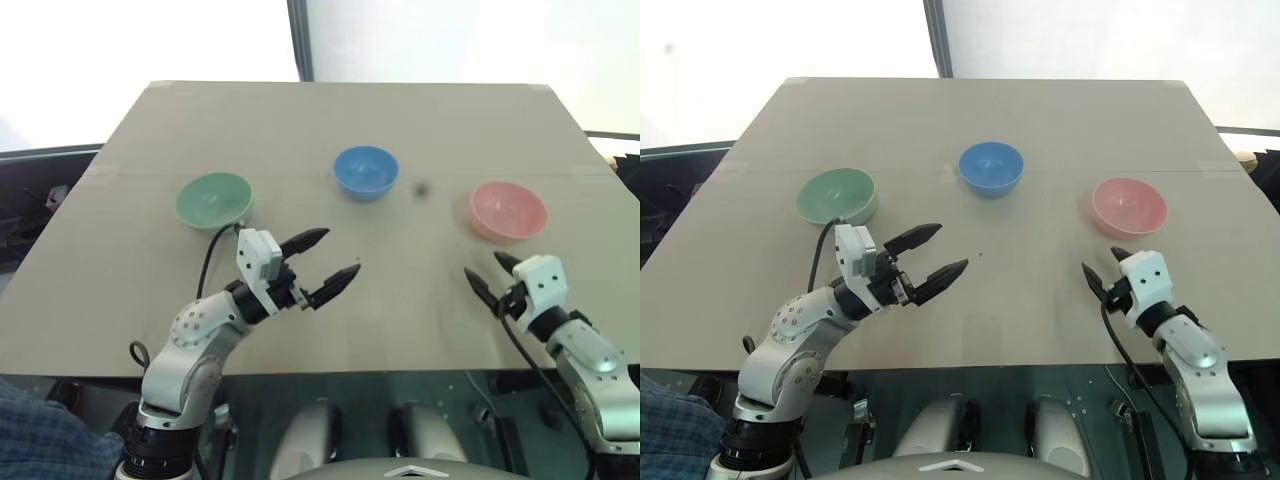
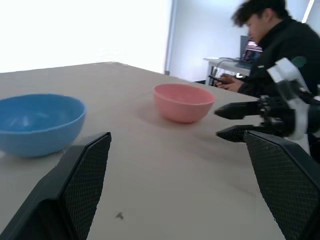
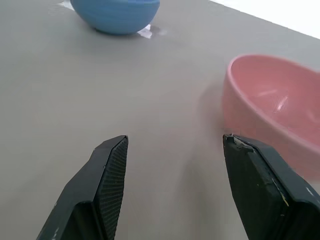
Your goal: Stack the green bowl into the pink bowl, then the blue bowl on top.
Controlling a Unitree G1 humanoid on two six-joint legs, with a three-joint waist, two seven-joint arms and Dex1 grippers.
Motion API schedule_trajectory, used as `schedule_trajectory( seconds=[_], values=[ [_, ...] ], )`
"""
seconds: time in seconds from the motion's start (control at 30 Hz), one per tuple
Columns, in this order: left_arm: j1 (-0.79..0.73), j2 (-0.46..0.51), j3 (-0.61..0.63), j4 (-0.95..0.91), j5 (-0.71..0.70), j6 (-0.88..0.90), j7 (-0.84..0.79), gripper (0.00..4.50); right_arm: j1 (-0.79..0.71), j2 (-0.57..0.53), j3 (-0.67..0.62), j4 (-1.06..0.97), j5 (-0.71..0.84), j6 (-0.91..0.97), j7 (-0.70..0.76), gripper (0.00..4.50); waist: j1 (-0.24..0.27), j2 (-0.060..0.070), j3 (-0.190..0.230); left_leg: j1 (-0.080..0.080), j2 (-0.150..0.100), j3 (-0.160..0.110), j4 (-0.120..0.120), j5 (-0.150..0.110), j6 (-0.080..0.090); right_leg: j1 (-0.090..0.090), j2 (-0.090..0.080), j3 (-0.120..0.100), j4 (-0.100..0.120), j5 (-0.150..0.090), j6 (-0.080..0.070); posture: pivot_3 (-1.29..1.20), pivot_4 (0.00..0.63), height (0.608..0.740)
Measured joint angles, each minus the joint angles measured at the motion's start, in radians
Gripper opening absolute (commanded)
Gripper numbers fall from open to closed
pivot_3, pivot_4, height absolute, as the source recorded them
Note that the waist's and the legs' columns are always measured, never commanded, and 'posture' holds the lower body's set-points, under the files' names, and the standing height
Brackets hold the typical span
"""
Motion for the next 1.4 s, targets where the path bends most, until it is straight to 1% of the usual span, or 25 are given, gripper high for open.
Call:
schedule_trajectory(
  seconds=[0.1,0.23,0.27,0.4,0.53,0.73,0.77,0.83,0.97,1.0,1.2,1.3,1.33,1.4],
  values=[
    [-0.003,0.011,-0.001,0.000,-0.012,0.011,-0.011,4.50,-0.088,-0.028,0.007,0.022,-0.025,0.052,-0.008,3.16,0.000,0.000,0.000,0.000,0.000,0.000,0.001,0.000,0.000,0.000,0.000,0.000,0.000,0.000,0.000,0.00,0.150,0.740],
    [-0.025,0.014,-0.011,0.001,-0.019,0.018,-0.020,4.50,-0.312,-0.134,0.045,0.135,-0.107,0.189,-0.016,3.16,0.000,0.000,0.000,0.001,0.000,0.001,0.001,0.000,0.000,0.002,0.001,0.000,0.000,0.000,0.000,0.00,0.150,0.740],
    [-0.027,0.014,-0.011,0.001,-0.020,0.018,-0.021,4.50,-0.329,-0.141,0.054,0.150,-0.120,0.198,-0.015,3.16,0.002,0.000,0.000,0.001,0.000,0.000,0.001,0.001,-0.001,0.001,0.001,0.000,0.000,0.000,0.000,0.00,0.150,0.740],
    [-0.045,0.013,-0.017,0.004,-0.021,0.017,-0.031,4.50,-0.469,-0.176,0.172,0.327,-0.194,0.267,0.042,3.16,-0.001,0.000,0.000,-0.001,0.000,0.001,0.001,0.002,-0.002,0.000,0.001,0.000,-0.001,0.000,0.000,0.00,0.150,0.740],
    [-0.048,0.013,-0.019,0.005,-0.019,0.017,-0.031,4.50,-0.565,-0.189,0.243,0.412,-0.215,0.314,0.124,3.16,-0.002,0.000,0.000,-0.002,0.000,0.001,0.000,0.002,-0.002,0.000,0.001,0.000,-0.003,0.000,0.000,0.00,0.150,0.740],
    [-0.036,0.016,-0.019,0.005,-0.010,0.014,-0.029,4.50,-0.642,-0.193,0.299,0.511,-0.228,0.394,0.212,3.16,0.000,0.000,0.000,-0.002,0.000,0.001,0.001,0.001,-0.002,0.000,0.000,0.000,-0.003,0.000,0.000,0.00,0.150,0.740],
    [-0.036,0.015,-0.020,0.005,-0.009,0.014,-0.029,4.50,-0.645,-0.193,0.301,0.526,-0.230,0.412,0.220,2.93,0.001,0.000,0.000,-0.002,0.000,0.000,0.001,0.001,-0.002,0.000,0.000,0.000,-0.003,0.000,0.000,0.00,0.150,0.740],
    [-0.033,0.015,-0.021,0.004,-0.007,0.013,-0.027,4.50,-0.663,-0.193,0.307,0.540,-0.228,0.446,0.245,2.26,-0.001,0.000,0.000,-0.002,0.000,0.000,0.001,0.001,-0.002,0.000,0.000,0.000,-0.003,0.000,0.000,0.00,0.150,0.740],
    [-0.026,0.015,-0.021,0.004,-0.006,0.013,-0.026,4.50,-0.674,-0.199,0.318,0.544,-0.234,0.459,0.273,0.47,-0.001,-0.001,0.000,-0.002,0.000,0.000,0.001,0.001,-0.002,0.001,0.000,0.000,-0.003,0.000,0.000,0.00,0.150,0.740],
    [-0.022,0.015,-0.021,0.004,-0.006,0.012,-0.026,4.50,-0.677,-0.201,0.318,0.544,-0.238,0.459,0.276,0.10,-0.001,-0.001,0.000,-0.002,0.000,0.000,0.001,0.001,-0.002,0.001,0.000,0.000,-0.003,0.000,0.000,0.00,0.150,0.740],
    [-0.012,0.016,-0.020,0.003,-0.002,0.011,-0.019,4.50,-0.679,-0.212,0.326,0.529,-0.256,0.443,0.289,0.10,-0.001,-0.002,-0.001,-0.002,0.000,0.000,0.001,0.000,-0.001,0.000,-0.001,0.000,-0.003,0.000,0.000,0.00,0.150,0.740],
    [-0.008,0.018,-0.015,0.003,-0.001,0.008,-0.018,4.50,-0.620,-0.235,0.341,0.462,-0.261,0.333,0.331,0.10,-0.001,-0.001,-0.001,-0.002,0.000,0.000,0.000,0.001,-0.001,0.000,-0.001,0.000,-0.004,0.000,0.000,0.00,0.150,0.740],
    [-0.007,0.021,-0.012,0.003,-0.001,0.008,-0.018,4.50,-0.586,-0.238,0.349,0.403,-0.247,0.282,0.366,0.10,-0.003,-0.001,0.000,-0.003,0.000,0.000,0.000,0.001,-0.001,-0.001,-0.001,0.000,-0.004,0.000,0.000,0.00,0.150,0.740],
    [-0.004,0.023,-0.008,0.004,-0.001,0.005,-0.018,4.50,-0.557,-0.238,0.367,0.330,-0.234,0.253,0.403,0.10,-0.007,-0.001,0.000,-0.003,0.000,0.000,0.000,0.001,-0.001,-0.001,-0.001,0.000,-0.004,0.000,0.000,0.00,0.150,0.740]
  ],
)
